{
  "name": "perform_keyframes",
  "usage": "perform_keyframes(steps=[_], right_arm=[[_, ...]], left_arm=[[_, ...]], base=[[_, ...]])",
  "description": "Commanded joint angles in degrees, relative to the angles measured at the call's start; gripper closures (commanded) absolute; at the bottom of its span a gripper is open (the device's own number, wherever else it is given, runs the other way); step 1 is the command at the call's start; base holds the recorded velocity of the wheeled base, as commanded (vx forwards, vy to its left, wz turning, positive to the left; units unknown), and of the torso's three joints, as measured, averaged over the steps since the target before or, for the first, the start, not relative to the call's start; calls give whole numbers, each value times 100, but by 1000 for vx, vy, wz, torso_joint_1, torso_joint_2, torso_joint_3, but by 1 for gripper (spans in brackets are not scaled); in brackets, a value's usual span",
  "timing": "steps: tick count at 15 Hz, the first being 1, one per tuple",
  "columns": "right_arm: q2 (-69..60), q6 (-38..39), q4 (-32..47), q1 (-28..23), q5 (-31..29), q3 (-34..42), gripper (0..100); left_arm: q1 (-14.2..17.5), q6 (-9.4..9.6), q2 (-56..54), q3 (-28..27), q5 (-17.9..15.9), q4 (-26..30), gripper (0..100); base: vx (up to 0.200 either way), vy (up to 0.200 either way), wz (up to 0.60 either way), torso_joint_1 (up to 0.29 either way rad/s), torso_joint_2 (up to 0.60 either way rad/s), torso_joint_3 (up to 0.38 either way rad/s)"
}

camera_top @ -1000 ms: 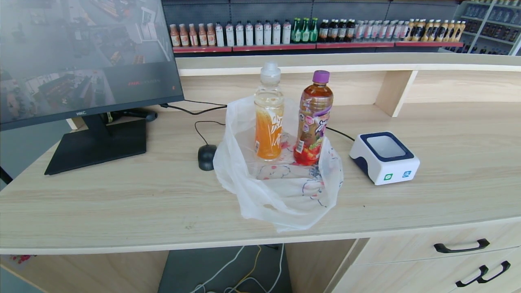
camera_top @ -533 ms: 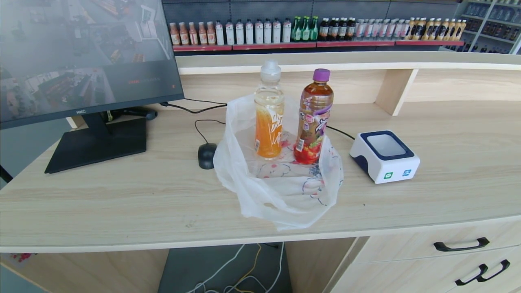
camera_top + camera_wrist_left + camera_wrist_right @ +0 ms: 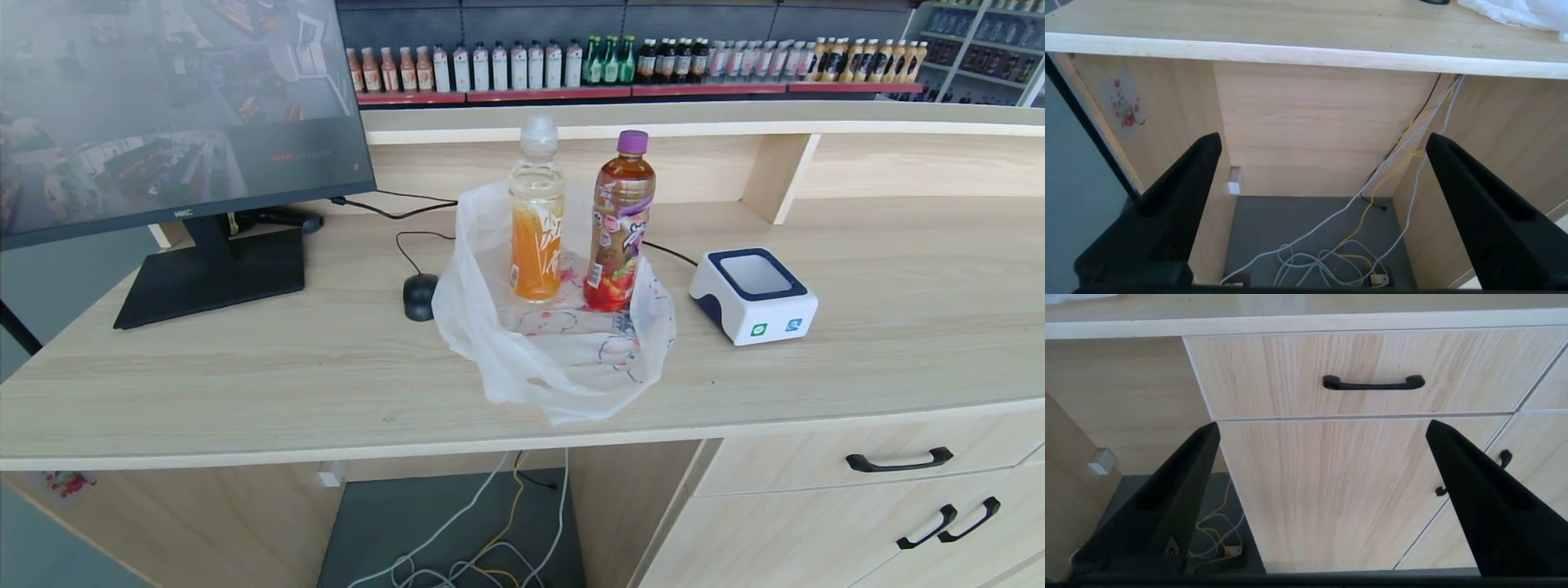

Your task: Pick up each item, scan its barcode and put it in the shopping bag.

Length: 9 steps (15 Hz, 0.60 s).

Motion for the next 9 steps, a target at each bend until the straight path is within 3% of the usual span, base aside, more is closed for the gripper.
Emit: perform_keyframes(steps=[1,9], right_arm=[[-2,8,-1,-2,2,1,0],[-2,16,-1,-2,2,1,0]], left_arm=[[-1,1,-2,0,-5,-4,0],[-1,-25,-2,0,4,-4,0]], base=[[0,-200,0,-7,-2,2],[0,-200,0,5,1,1]])
